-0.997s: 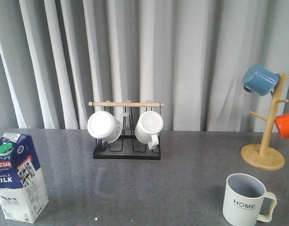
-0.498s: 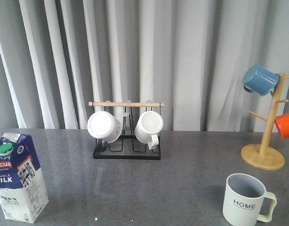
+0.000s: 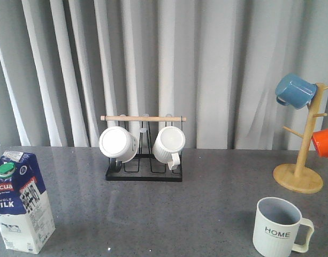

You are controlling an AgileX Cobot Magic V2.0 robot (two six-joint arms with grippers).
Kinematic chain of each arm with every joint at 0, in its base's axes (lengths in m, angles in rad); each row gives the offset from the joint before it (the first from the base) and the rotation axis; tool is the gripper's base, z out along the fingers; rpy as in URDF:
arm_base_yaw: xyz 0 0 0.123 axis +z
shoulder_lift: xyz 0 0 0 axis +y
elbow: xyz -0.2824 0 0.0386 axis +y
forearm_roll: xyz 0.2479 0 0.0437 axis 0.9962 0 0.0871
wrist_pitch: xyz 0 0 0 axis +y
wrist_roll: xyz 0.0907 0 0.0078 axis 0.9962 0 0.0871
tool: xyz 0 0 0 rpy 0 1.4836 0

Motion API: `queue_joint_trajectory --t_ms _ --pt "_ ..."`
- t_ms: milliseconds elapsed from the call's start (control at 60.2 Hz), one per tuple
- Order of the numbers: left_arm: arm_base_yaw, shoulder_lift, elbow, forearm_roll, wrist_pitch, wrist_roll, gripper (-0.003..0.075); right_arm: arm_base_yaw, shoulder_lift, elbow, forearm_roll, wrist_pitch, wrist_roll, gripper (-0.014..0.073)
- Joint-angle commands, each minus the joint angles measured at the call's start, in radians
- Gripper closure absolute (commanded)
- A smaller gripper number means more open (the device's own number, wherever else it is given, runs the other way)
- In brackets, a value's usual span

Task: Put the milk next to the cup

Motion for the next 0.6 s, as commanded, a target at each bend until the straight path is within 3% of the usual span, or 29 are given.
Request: queue_joint_trajectory --t_ms 0,399,581 --pt "-0.002 -0.011 -0.027 -0.012 -0.149 -0.023 0.0727 -0.007 -0.015 0.008 0.023 -0.078 0.002 0.0598" --pt "-0.002 -0.011 -0.027 -0.039 -0.471 -0.059 0.0727 -0.007 -0.015 0.008 0.269 -0.076 0.077 0.0598" --pt "-0.002 -0.011 -0.027 -0.039 -0.622 -0.211 0.0724 -0.007 -0.014 0.006 0.366 -0.069 0.073 0.0598"
